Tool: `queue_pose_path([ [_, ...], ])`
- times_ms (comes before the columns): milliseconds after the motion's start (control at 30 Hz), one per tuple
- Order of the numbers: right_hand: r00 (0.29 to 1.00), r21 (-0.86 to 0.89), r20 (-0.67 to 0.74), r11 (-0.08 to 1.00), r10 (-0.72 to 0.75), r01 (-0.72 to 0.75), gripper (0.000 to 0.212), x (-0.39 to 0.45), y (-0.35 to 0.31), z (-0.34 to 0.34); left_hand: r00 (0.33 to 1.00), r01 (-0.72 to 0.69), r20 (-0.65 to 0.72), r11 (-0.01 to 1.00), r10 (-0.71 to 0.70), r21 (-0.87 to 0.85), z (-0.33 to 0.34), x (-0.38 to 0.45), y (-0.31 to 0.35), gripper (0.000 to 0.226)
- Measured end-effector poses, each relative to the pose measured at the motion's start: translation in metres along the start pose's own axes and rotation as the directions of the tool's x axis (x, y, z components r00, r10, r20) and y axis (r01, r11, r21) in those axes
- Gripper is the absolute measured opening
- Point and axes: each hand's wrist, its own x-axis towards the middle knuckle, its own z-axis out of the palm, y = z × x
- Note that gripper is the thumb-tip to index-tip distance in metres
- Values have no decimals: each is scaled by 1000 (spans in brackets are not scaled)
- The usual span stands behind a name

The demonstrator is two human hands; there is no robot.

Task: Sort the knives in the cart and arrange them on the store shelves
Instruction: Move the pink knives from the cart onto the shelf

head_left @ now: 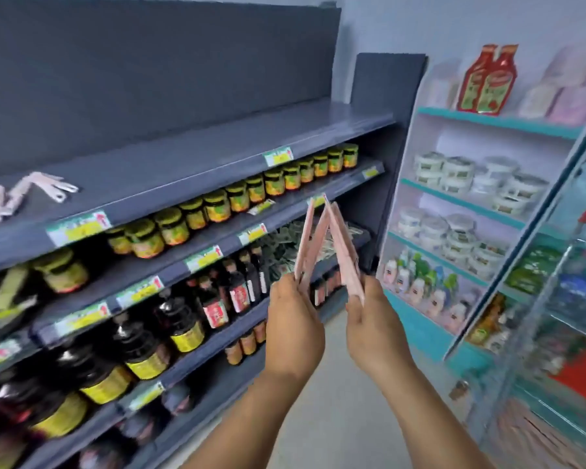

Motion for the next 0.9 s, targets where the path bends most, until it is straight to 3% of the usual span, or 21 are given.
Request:
queue_pose_path([
  [100, 995, 24, 70, 998, -66, 65, 21, -3, -54, 35, 997, 56, -64, 998, -53, 34, -58, 18, -25, 11],
  [233, 973, 32, 147, 984, -178, 176, 41, -3, -115, 75, 982, 102, -170, 989, -83, 105, -121, 38, -54, 18],
  [400, 938, 29, 215, 962, -273, 273, 51, 12, -174, 119, 961, 142, -252, 984, -112, 104, -178, 71, -80, 28],
  [600, 888, 29, 287, 930, -360, 367, 57, 60, -234, 160, 926, 172, -362, 971, -101, 167, -226, 126, -114, 25],
  [900, 852, -109, 321, 878, -413, 467, 53, 183, -309, 228, 871, 400, -404, 882, -281, 250, -256, 255, -145, 30],
])
